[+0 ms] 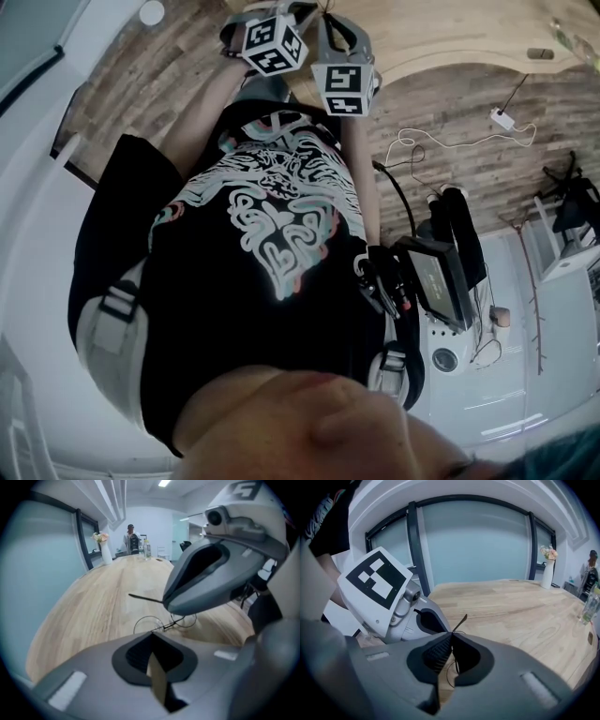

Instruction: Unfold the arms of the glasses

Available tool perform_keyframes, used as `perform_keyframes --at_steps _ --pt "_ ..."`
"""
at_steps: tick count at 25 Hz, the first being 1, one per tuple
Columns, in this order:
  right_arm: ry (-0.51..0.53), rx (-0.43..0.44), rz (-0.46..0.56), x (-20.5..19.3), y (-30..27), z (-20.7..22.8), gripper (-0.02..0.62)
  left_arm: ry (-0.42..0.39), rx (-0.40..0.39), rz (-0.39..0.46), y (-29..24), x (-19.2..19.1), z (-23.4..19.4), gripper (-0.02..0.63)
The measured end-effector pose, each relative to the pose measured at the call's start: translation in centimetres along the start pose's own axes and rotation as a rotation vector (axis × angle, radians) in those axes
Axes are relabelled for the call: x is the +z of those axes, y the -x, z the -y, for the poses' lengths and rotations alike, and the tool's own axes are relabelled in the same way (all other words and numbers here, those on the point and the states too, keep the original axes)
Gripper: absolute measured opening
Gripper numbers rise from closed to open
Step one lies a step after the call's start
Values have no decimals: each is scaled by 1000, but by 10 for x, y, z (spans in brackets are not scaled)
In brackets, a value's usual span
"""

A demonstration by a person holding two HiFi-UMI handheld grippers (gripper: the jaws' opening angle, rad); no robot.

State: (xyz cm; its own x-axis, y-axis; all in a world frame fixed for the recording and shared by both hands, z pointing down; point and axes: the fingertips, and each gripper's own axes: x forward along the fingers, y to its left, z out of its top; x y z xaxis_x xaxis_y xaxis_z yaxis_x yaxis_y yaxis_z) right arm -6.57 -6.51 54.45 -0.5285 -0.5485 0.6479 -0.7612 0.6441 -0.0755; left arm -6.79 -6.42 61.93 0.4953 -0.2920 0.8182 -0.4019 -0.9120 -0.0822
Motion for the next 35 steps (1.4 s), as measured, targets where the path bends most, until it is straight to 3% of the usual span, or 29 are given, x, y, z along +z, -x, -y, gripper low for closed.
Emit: perform_keyframes --at_steps 10,18,25,27,30,32,33,35 --pt "-41 -93 70 -2 20 23 8 37 7 -15 -12 2 -7 -11" --pt "-183 -212 118 -16 50 59 9 63 -5 -37 -20 -1 -8 -11" --pt "-214 -212 126 -20 54 72 8 29 -9 -52 -24 9 -2 -11" --pt "-222 -201 128 -22 55 75 8 -42 13 -52 -23 17 -4 -11" --pt "-222 -185 127 -25 56 77 8 -338 48 -79 -20 25 -4 -11" --pt "-223 -176 126 -24 56 77 8 -449 -15 -90 -21 29 4 -9" --pt "-225 -173 127 -24 56 78 8 -468 -65 -87 -22 31 10 33" --pt "-225 -170 127 -23 56 78 8 -519 -149 -79 -25 36 18 41"
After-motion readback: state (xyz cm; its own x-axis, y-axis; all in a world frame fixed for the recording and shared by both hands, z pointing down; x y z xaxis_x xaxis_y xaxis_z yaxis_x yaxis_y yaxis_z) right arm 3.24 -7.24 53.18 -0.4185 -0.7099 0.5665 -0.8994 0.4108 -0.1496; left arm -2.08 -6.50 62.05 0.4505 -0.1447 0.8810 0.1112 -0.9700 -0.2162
